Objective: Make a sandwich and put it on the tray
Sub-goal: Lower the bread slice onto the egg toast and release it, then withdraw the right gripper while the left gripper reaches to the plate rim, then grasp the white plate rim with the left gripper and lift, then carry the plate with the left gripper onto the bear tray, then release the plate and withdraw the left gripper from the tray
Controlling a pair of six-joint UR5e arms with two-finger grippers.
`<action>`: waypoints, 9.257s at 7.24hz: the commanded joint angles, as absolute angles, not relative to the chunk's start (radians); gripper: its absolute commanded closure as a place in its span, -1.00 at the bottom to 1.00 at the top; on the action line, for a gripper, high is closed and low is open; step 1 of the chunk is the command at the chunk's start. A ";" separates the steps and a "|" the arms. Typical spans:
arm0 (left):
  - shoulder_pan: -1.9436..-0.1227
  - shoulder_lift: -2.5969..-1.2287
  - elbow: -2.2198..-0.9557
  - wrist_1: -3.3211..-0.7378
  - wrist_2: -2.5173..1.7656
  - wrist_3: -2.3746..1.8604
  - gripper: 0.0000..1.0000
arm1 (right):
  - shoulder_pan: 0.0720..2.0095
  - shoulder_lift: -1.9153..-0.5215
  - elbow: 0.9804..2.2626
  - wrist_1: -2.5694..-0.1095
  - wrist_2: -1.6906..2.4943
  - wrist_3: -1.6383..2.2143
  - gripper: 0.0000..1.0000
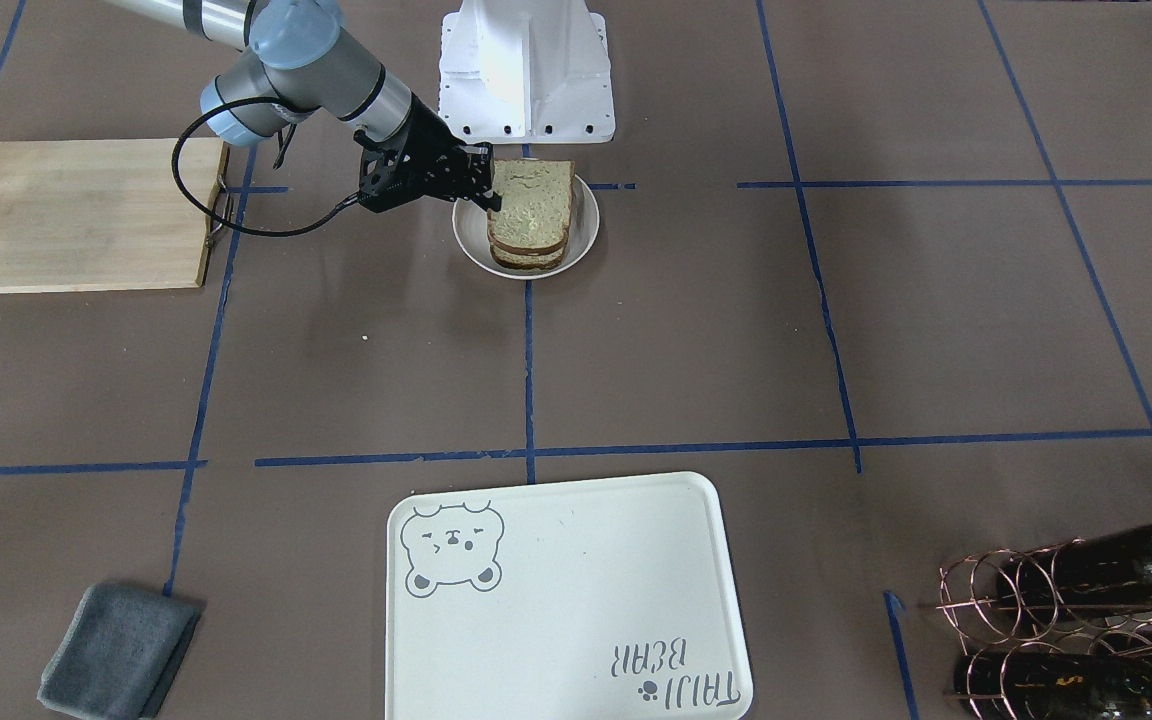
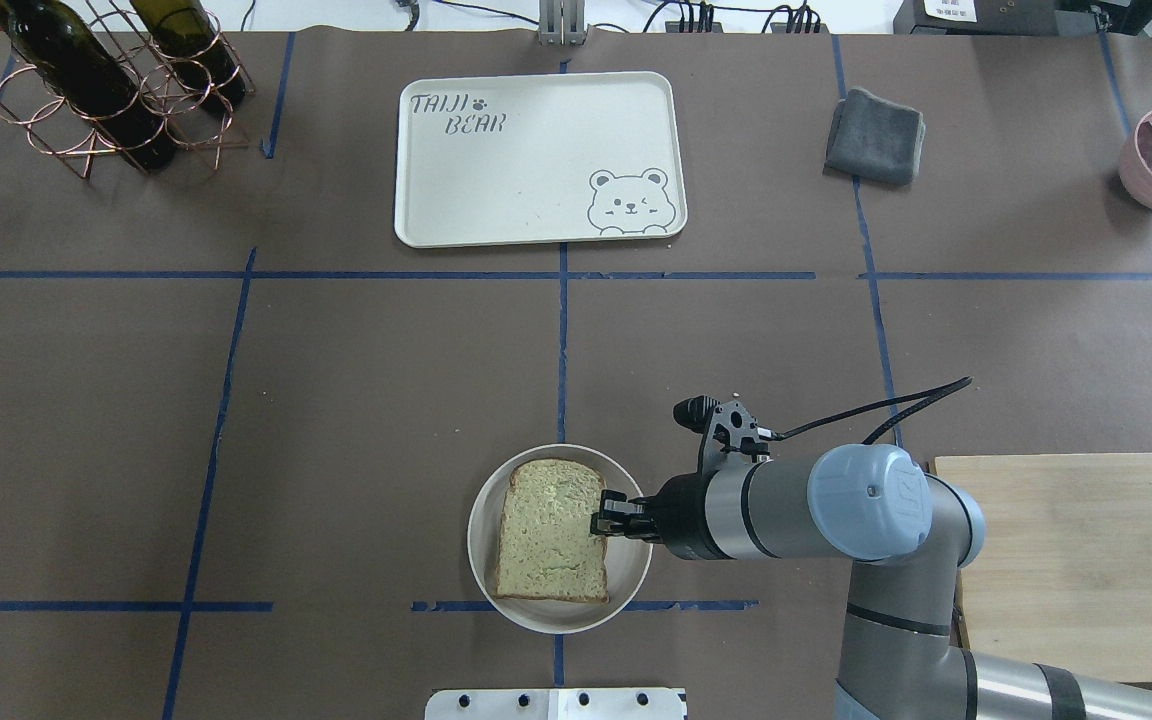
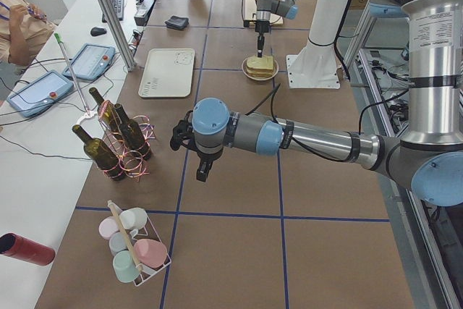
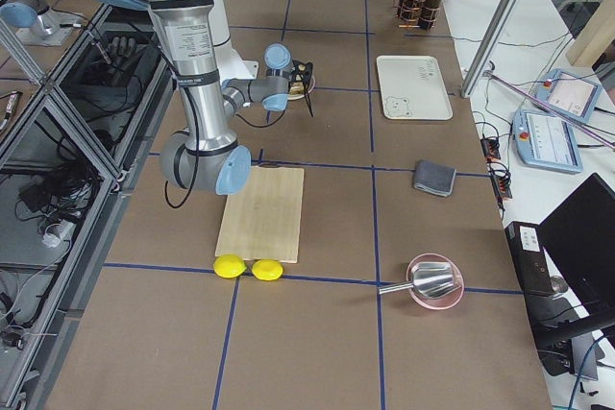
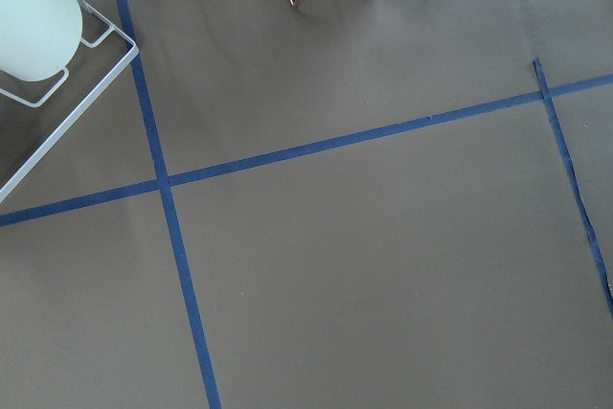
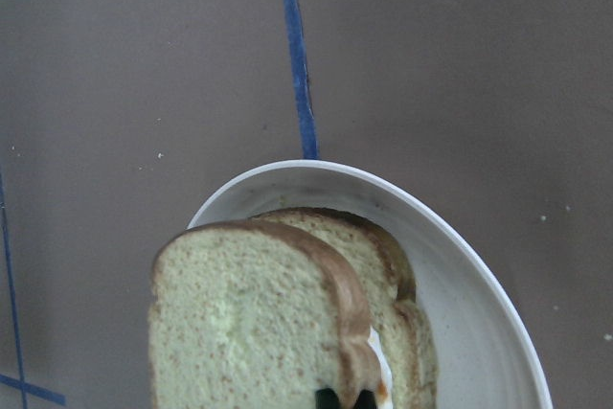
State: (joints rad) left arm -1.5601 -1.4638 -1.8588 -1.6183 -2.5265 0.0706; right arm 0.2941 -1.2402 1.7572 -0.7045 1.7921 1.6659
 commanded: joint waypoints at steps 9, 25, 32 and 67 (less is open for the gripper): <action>-1.559 -1.468 -1.852 -1.621 -2.528 0.074 -1.00 | 0.295 -1.259 1.769 -0.706 1.790 1.664 -0.35; -0.350 -1.924 -1.873 -2.063 -1.804 -1.540 -0.25 | 0.890 -1.611 1.882 -0.696 2.318 1.491 -1.00; -0.285 -1.947 -1.815 -2.065 -1.804 -1.543 0.16 | 0.890 -1.617 1.882 -0.698 2.315 1.491 -1.00; -0.667 -2.121 -1.497 -2.273 -1.825 -1.996 0.02 | 0.967 -1.666 1.888 -0.710 2.367 1.490 -1.00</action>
State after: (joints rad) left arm -0.6644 -2.2572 -1.3382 -2.2756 -1.7721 -2.1255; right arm 0.9229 -1.6653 1.8962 -0.6991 2.3363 1.4907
